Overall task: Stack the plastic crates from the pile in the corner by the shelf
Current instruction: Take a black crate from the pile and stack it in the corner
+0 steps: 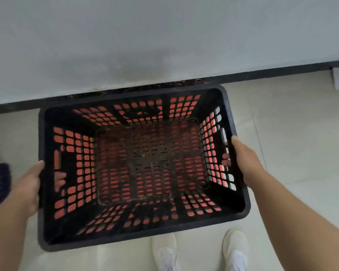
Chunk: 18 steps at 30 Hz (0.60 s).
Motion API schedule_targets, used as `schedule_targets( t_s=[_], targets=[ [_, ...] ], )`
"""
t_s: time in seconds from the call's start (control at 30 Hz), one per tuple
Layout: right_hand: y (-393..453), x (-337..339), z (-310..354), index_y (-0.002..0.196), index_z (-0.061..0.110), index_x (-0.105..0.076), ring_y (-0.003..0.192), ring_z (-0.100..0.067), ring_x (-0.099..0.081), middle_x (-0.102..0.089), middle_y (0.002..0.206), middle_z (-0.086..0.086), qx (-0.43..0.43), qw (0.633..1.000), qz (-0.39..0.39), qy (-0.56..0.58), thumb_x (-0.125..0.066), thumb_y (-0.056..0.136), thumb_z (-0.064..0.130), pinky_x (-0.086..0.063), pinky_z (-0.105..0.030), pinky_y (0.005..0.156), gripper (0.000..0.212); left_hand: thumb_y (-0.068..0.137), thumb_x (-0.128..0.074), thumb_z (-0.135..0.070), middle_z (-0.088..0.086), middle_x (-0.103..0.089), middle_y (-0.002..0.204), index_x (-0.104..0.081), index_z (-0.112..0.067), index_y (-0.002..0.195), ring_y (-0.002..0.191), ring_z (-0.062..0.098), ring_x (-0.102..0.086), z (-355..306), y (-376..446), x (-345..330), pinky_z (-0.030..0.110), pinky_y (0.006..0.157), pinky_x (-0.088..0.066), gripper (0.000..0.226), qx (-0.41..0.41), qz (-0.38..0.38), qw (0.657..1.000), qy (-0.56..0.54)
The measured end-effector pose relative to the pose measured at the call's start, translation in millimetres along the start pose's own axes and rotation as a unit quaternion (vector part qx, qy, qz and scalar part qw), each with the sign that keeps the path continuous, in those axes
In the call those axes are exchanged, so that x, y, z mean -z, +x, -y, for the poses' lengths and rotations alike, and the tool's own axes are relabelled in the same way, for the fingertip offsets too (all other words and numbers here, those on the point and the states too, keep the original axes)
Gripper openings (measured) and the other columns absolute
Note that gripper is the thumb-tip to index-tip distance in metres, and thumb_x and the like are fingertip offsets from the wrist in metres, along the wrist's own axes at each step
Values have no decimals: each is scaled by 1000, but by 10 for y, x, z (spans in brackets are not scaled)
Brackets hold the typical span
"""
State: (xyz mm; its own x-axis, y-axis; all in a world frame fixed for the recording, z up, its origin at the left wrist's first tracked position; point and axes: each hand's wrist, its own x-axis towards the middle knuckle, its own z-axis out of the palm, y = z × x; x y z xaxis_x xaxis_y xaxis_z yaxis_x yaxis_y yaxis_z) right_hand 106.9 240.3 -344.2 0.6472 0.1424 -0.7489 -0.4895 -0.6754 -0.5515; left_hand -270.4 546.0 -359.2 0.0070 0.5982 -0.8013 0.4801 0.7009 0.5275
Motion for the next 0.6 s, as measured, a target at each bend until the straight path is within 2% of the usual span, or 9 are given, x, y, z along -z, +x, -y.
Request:
schedule_targets(
  t_s=[0.1,0.17,0.23,0.3,0.4,0.47,0.6],
  targets=[
    [-116,-7,13,96,13,-65,67,-21,-64,-70,77,-10,-49,992,59,96,-34,100,40,-52,-35,69,41,95,-32,-47,2,-75,77,-59,-13,107,82,19,-66,-77,10,-6,43,92,-42,45,36,32,999,-13],
    [-152,-34,15,96,13,-64,68,-20,-65,-71,77,-7,-41,992,46,108,-32,101,35,-51,-35,66,39,97,-30,-42,5,-71,94,-56,-14,115,94,19,-58,-86,-11,-60,41,99,-36,42,47,46,998,-11],
    [-147,-75,-14,100,13,-62,70,-19,-62,-68,79,-6,-14,996,18,82,-32,101,33,-49,-35,68,37,98,-29,-42,6,-65,102,-56,-15,117,96,18,-57,-87,-26,-77,38,99,-35,43,47,58,997,-27],
    [-122,-103,-41,101,11,-62,69,-19,-57,-63,76,-4,-5,998,4,66,-33,100,34,-47,-36,71,37,98,-29,-42,4,-71,90,-60,-15,106,92,18,-58,-49,4,-104,36,92,-40,42,39,39,998,-22],
    [-40,-112,-78,98,11,-62,62,-17,-50,-56,70,-2,-5,998,-14,68,-36,97,33,-43,-34,66,35,96,-34,-45,-4,-70,63,-62,-16,93,78,16,-58,29,61,-161,30,75,-45,41,10,-12,1000,-24],
    [16,-86,-109,96,12,-63,59,-16,-48,-54,66,0,-2,997,-26,72,-38,94,34,-41,-34,64,32,95,-35,-49,-3,-67,59,-62,-15,88,72,16,-55,79,103,-170,30,70,-44,43,1,-33,999,-23],
    [5,-45,-80,95,15,-62,57,-15,-46,-52,63,3,-11,996,-13,91,-41,93,35,-40,-33,61,29,94,-36,-50,1,-62,68,-61,-15,84,66,16,-52,35,21,-226,31,68,-44,44,-9,-55,998,-13]
  ],
)
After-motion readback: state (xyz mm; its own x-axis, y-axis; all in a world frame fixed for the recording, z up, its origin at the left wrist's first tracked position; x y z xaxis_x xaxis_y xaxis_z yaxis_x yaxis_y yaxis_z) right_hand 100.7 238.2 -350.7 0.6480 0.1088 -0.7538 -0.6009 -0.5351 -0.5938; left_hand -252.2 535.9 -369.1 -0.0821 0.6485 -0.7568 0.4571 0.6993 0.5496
